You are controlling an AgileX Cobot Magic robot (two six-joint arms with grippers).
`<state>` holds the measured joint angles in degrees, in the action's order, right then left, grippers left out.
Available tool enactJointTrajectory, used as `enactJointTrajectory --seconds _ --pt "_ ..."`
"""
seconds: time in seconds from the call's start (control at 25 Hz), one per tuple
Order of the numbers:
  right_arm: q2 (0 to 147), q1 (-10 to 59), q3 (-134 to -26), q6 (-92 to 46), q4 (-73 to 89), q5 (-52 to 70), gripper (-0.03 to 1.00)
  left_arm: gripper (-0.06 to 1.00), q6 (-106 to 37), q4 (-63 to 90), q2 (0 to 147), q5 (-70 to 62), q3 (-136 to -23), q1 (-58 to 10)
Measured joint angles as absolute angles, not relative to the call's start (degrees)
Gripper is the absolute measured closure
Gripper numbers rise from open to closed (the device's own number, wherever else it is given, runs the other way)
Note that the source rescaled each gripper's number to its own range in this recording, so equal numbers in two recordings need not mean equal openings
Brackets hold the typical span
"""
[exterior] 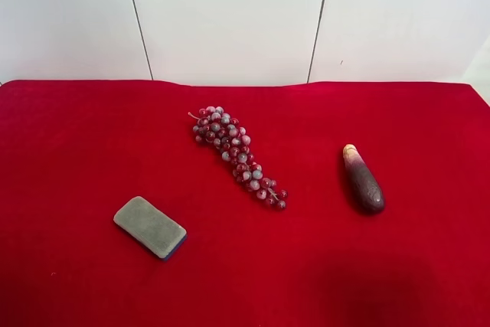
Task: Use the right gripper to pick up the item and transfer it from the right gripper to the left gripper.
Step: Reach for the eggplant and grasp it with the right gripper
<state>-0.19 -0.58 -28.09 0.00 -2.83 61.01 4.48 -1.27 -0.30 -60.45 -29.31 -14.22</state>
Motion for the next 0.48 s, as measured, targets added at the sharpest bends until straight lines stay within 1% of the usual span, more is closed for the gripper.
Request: enactJointTrajectory --seconds 0.48 --pt "-0.19 -0.58 -28.09 0.00 -2.83 61.01 -0.03 -0.06 4.48 -1.27 -0.30 -60.45 -29.31 -14.22"
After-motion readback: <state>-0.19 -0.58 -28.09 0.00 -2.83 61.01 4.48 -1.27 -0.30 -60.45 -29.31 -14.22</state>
